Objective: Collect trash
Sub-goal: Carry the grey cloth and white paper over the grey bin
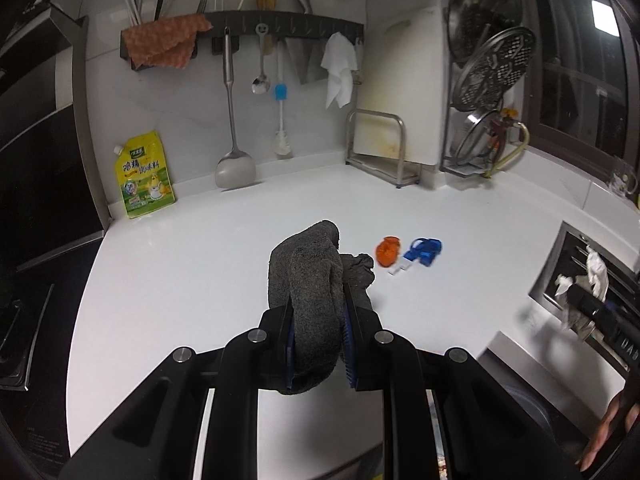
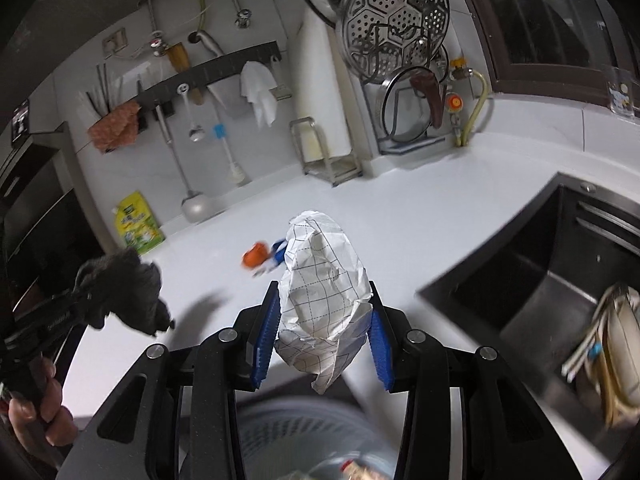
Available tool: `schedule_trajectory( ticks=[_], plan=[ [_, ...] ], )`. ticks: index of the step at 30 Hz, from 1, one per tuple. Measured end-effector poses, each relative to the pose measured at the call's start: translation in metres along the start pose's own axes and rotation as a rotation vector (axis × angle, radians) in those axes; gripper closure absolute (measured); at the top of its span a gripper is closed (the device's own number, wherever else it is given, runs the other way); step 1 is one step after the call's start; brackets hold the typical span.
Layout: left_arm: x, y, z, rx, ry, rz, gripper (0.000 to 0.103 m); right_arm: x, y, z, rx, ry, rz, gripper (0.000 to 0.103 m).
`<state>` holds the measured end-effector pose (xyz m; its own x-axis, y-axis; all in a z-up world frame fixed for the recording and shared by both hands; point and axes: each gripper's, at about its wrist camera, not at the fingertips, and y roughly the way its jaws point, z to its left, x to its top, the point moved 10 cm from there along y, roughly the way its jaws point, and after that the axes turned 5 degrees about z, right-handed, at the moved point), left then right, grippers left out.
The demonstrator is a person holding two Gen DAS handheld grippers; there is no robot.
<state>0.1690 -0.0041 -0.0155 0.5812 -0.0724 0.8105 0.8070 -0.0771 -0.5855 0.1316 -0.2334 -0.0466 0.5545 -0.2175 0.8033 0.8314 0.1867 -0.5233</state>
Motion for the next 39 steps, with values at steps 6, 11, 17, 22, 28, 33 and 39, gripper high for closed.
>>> schedule_trajectory(
  ticks=[6, 11, 17, 22, 28, 33, 39],
  plan=[
    [-0.021, -0.027, -0.011, -0.017, 0.015, 0.002, 0.084, -0.033, -0.024, 0.014, 0.009, 0.031, 0.029, 0.063],
    [-0.046, -0.04, -0.022, -0.018, 0.014, 0.021, 0.084, -0.055, -0.042, 0.02, -0.006, 0.028, 0.038, 0.063],
    [-0.079, -0.048, -0.036, -0.045, 0.024, 0.06, 0.084, -0.081, -0.057, 0.021, -0.02, 0.027, 0.066, 0.063],
    [-0.106, -0.049, -0.047, -0.061, 0.035, 0.101, 0.084, -0.106, -0.063, 0.023, -0.039, 0.009, 0.094, 0.063],
    [-0.132, -0.052, -0.062, -0.086, 0.06, 0.137, 0.084, -0.14, -0.059, 0.023, -0.046, -0.001, 0.147, 0.063],
    [-0.149, -0.048, -0.074, -0.098, 0.086, 0.174, 0.084, -0.161, -0.052, 0.019, -0.058, 0.003, 0.197, 0.063],
    [-0.169, -0.037, -0.084, -0.11, 0.11, 0.228, 0.084, -0.179, -0.048, 0.01, -0.074, 0.021, 0.237, 0.063]
  ],
)
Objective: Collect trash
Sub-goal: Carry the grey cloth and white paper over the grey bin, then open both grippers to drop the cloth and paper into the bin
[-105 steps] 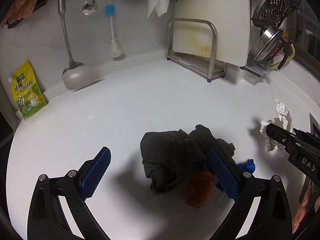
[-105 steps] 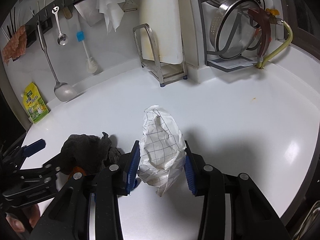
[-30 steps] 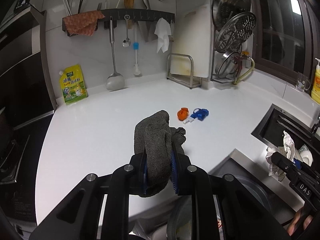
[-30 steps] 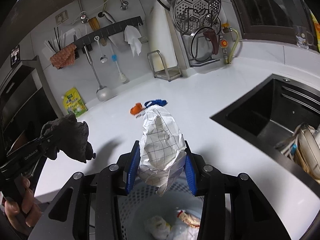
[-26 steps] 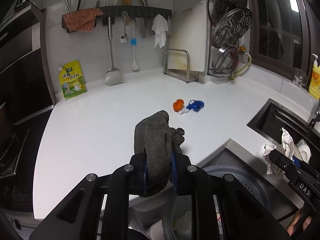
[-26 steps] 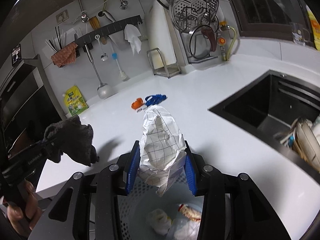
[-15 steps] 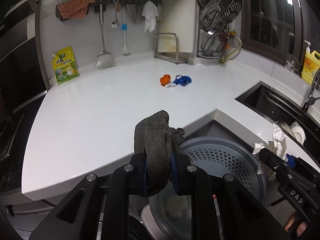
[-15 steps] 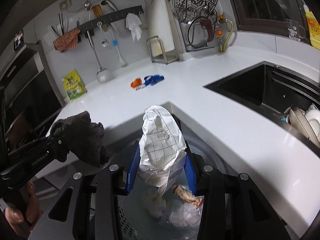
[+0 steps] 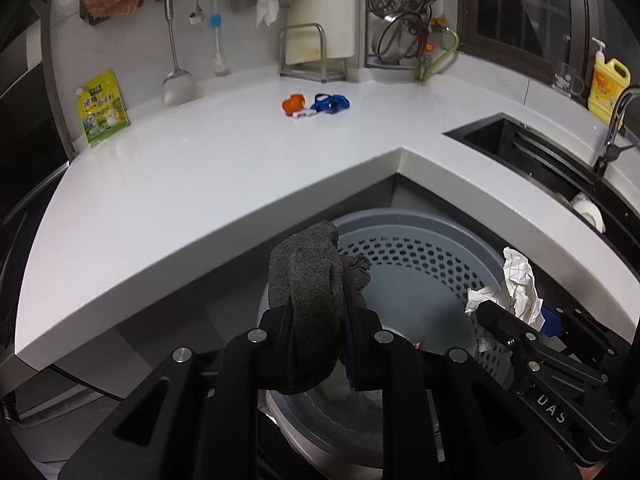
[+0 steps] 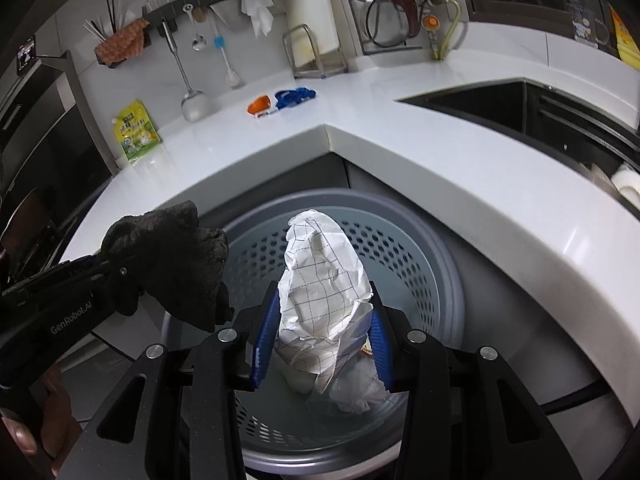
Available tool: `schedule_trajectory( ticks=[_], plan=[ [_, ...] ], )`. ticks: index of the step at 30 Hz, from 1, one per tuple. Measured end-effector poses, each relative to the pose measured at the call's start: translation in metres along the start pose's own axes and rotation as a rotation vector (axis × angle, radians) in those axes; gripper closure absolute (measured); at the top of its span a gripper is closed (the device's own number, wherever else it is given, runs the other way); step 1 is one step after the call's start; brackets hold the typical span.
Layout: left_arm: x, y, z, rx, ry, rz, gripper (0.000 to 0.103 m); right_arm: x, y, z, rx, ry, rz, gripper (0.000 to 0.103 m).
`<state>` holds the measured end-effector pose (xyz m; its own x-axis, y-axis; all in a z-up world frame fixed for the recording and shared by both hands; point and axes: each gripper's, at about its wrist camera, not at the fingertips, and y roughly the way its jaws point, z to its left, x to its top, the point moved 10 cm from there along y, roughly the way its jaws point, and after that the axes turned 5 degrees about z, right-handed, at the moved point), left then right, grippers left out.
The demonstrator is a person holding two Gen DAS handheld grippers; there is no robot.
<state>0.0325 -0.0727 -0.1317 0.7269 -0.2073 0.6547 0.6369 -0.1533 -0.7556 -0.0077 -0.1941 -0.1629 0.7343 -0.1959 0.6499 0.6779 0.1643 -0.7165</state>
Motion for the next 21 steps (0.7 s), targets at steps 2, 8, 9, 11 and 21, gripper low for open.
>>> schedule_trajectory(
  ticks=[2, 8, 9, 11, 21],
  plan=[
    [-0.004, 0.006, -0.002, -0.002, 0.003, 0.018, 0.084, -0.002, 0.003, -0.003, -0.008, 0.006, 0.008, 0.063],
    [-0.013, 0.019, -0.003, -0.01, 0.001, 0.067, 0.084, -0.005, 0.009, -0.008, -0.035, 0.011, 0.026, 0.063],
    [-0.013, 0.021, -0.002, -0.009, 0.0, 0.072, 0.084, -0.006, 0.01, -0.009, -0.039, 0.01, 0.029, 0.063],
    [-0.017, 0.025, -0.002, -0.008, -0.002, 0.086, 0.084, -0.006, 0.013, -0.009, -0.048, 0.005, 0.035, 0.063],
    [-0.024, 0.036, -0.001, 0.015, 0.001, 0.12, 0.084, -0.011, 0.022, -0.006, -0.137, -0.066, 0.044, 0.063]
  ],
)
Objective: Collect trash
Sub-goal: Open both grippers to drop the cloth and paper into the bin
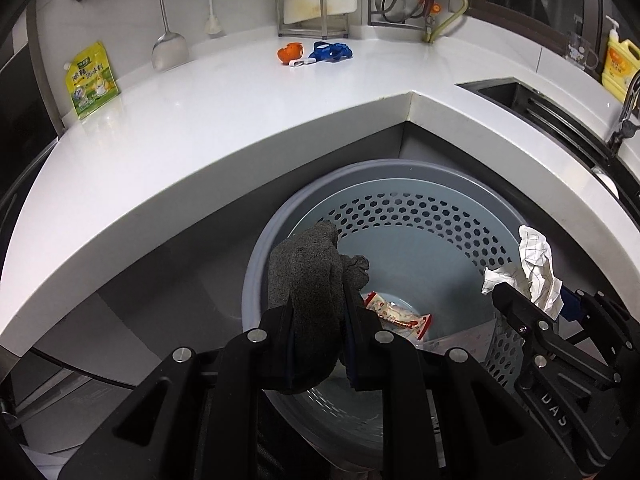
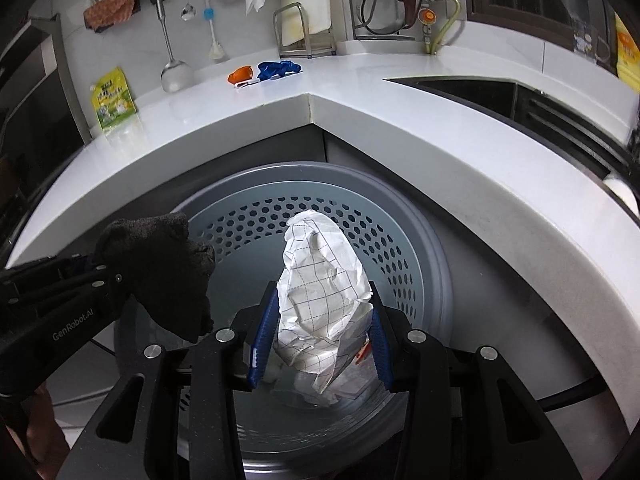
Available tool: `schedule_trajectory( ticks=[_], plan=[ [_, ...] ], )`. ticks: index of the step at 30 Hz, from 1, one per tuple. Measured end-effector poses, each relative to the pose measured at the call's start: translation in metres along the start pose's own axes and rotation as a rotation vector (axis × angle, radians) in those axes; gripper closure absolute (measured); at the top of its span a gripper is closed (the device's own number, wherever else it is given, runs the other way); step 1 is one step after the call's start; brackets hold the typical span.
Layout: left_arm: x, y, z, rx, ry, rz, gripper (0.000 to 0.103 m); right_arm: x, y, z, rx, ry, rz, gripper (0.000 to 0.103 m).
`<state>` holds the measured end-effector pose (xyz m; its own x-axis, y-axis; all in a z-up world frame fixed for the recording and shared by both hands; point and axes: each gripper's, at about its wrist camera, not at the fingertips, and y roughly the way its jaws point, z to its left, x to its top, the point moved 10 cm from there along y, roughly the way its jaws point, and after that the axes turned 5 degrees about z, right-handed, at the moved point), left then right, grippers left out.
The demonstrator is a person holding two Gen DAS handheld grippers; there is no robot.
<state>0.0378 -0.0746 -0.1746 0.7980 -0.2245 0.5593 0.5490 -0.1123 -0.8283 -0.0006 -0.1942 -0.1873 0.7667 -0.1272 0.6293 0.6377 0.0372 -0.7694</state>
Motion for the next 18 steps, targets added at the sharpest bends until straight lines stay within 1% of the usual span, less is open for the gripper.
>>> schedule_trajectory(
  ticks=[5, 8, 16, 18],
  plan=[
    [-0.001, 0.0029, 0.0006, 0.007, 0.001, 0.008, 0.084, -0.0023, 0.0041, -0.001, -0.02, -0.012, 0.004, 0.063],
    [-0.0019, 0.0043, 0.0015, 0.011, 0.0, 0.011, 0.084, -0.0032, 0.0041, -0.0035, -0.047, -0.022, -0.003, 0.062],
    [-0.0049, 0.0096, 0.0016, 0.019, -0.002, 0.022, 0.084, -0.0035, 0.0031, -0.0064, -0.066, -0.025, -0.014, 0.062],
    [-0.005, 0.0095, 0.002, 0.02, -0.002, 0.021, 0.082, -0.0039, 0.0035, -0.0061, -0.069, -0.028, -0.014, 0.061]
  ],
)
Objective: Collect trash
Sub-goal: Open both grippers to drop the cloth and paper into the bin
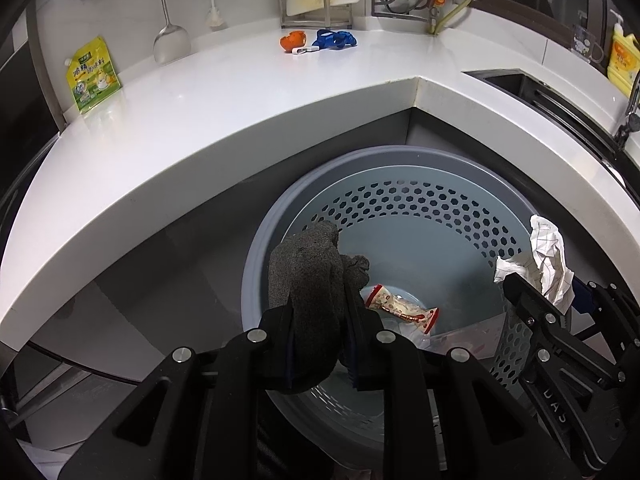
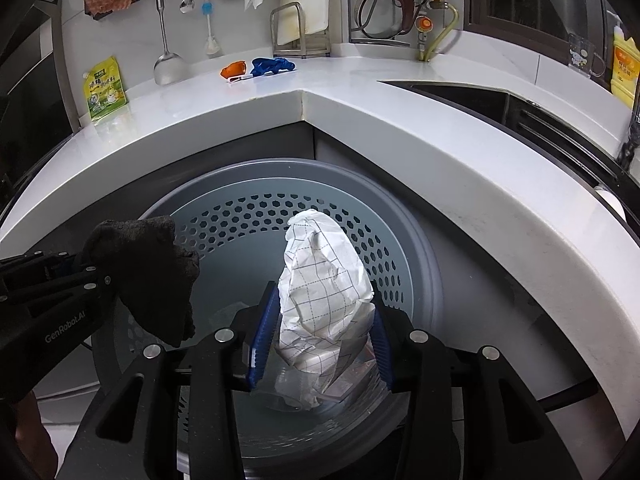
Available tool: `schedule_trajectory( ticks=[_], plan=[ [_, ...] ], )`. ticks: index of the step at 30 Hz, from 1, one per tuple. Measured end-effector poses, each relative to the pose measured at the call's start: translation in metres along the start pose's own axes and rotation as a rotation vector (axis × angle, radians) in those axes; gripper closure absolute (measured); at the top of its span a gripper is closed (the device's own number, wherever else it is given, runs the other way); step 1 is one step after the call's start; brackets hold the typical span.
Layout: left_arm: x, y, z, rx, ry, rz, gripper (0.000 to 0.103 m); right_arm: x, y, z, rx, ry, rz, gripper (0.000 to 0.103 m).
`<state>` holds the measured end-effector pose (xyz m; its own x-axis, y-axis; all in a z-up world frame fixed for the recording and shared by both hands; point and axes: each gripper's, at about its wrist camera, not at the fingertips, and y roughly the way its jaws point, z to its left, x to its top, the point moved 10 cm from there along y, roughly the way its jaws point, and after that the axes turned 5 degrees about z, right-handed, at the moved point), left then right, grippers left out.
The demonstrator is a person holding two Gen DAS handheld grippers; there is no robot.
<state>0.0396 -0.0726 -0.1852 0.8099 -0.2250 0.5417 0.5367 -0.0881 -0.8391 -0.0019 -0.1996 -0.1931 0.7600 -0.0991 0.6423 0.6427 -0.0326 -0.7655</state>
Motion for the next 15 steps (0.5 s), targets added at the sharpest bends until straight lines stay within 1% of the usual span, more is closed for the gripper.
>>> schedule_trajectory(
  ticks=[3, 4, 6, 8, 10, 15],
  plan=[
    [-0.0006, -0.0009, 0.0002, -0.001, -0.001, -0.004, 0.081, 0.0, 0.0002, 0.0003, -0.001, 0.0, -0.001, 0.058],
    [-0.0003, -0.0015, 0.0003, 0.002, 0.0, -0.007, 0.078, 0.0001, -0.0002, 0.0001, -0.002, 0.0, -0.004, 0.056],
    [0.0005, -0.0032, 0.0009, 0.006, 0.0, -0.016, 0.07, 0.0009, -0.0017, -0.0001, -0.005, 0.003, -0.012, 0.049],
    [0.0015, -0.0055, 0.0018, 0.012, -0.001, -0.028, 0.057, 0.002, -0.0034, -0.0011, -0.003, 0.008, -0.018, 0.048],
    [0.0029, -0.008, 0.0033, 0.022, -0.004, -0.043, 0.048, 0.0025, -0.0043, -0.0026, -0.002, 0.015, -0.019, 0.046],
    [0.0036, -0.01, 0.0055, 0.025, -0.009, -0.049, 0.046, 0.0038, -0.0061, -0.005, -0.003, 0.024, -0.025, 0.042]
  ],
)
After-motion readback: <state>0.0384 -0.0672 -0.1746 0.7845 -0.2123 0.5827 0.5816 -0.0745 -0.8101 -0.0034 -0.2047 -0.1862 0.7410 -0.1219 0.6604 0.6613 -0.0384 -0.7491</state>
